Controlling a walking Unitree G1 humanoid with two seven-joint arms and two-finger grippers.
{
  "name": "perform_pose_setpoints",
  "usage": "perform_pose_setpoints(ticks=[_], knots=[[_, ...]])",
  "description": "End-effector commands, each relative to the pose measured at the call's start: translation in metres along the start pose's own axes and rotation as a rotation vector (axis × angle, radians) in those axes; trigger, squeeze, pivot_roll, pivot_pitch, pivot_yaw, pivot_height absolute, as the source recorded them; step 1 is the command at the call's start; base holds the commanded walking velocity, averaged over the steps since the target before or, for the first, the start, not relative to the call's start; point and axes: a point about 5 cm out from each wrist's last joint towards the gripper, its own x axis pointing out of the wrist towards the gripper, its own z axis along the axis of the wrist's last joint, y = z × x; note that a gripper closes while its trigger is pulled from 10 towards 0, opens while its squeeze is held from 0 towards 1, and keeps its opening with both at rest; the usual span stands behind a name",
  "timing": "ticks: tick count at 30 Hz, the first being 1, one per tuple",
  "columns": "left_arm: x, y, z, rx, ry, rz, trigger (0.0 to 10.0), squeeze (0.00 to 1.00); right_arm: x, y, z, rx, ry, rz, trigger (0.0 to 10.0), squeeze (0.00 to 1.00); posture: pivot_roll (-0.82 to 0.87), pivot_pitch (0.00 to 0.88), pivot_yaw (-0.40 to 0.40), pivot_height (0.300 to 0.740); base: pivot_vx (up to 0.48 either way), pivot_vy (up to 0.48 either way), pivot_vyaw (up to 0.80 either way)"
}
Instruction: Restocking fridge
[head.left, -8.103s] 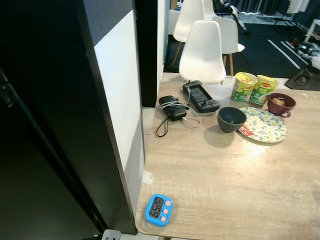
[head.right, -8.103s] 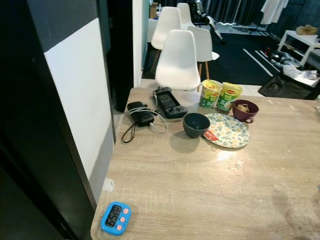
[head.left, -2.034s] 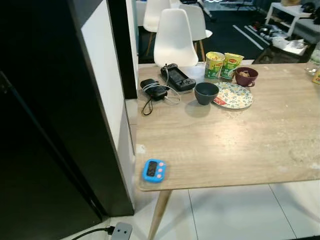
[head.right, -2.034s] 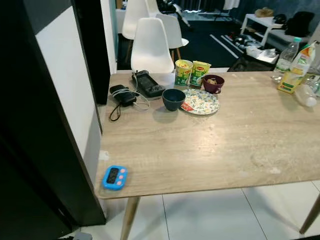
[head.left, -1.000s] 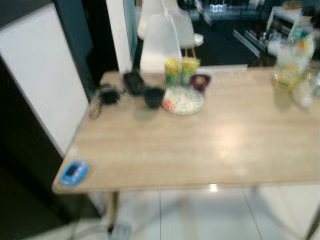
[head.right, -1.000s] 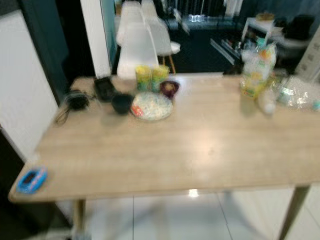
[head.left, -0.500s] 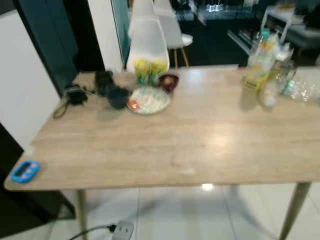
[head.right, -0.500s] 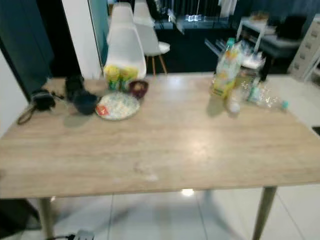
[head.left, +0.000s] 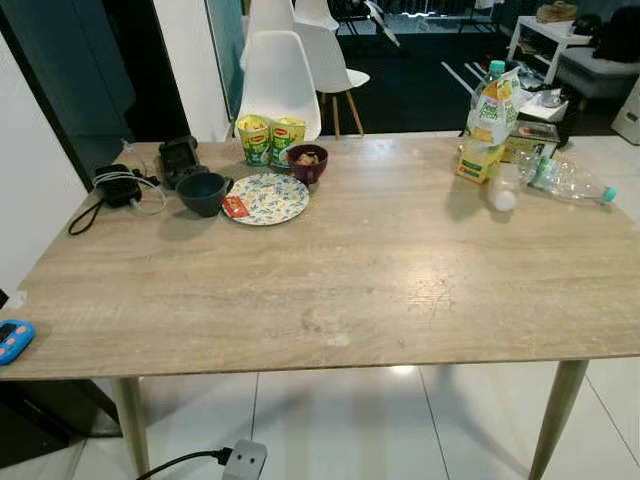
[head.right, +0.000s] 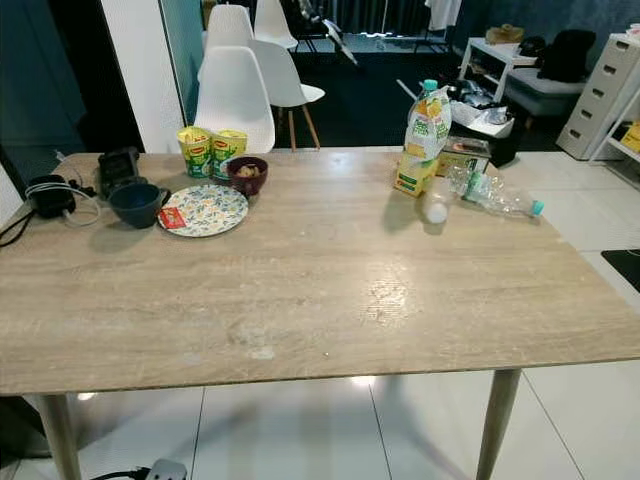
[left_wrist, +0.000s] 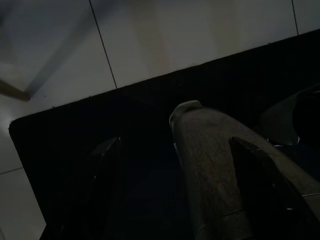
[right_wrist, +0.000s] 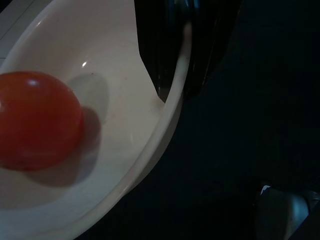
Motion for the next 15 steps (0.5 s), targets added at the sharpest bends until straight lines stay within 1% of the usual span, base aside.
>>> perform_pose_setpoints(ticks=[1, 2, 7, 9, 15], knots=[[-0.0021, -0.0056, -0.0157, -0.010, 0.057, -0.019, 10.0, 0.00, 0.0000, -0.0002, -0.0004, -0.005, -0.004, -0.003, 10.0, 0.00, 0.04, 0.000, -0.054, 0.740, 0.000, 0.000, 0.00], [-0.0021, -0.0062, -0.0161, 0.004, 0.062, -0.025, 10.0, 0.00, 0.0000, 0.0000, -0.0006, -0.003, -0.003, -0.002, 10.0, 0.00, 0.04, 0.000, -0.053, 0.740, 0.000, -0.480, 0.00], [-0.0018, -0.0082, -0.0159, -0.007, 0.058, -0.038, 10.0, 0.00, 0.0001, 0.0008, -0.0017, 0.001, -0.001, -0.002, 10.0, 0.00, 0.04, 0.000, -0.051, 0.740, 0.000, -0.480, 0.00], [-0.0015, -0.0078, -0.0148, -0.019, 0.051, -0.030, 10.0, 0.00, 0.0001, 0.0011, -0.0022, 0.003, 0.000, -0.001, 10.0, 0.00, 0.04, 0.000, -0.049, 0.740, 0.000, -0.255, 0.00], [-0.0014, -0.0064, -0.0138, -0.018, 0.049, -0.016, 10.0, 0.00, 0.0002, 0.0020, -0.0024, 0.004, -0.002, 0.001, 10.0, 0.00, 0.04, 0.000, -0.047, 0.740, 0.000, 0.000, 0.00]])
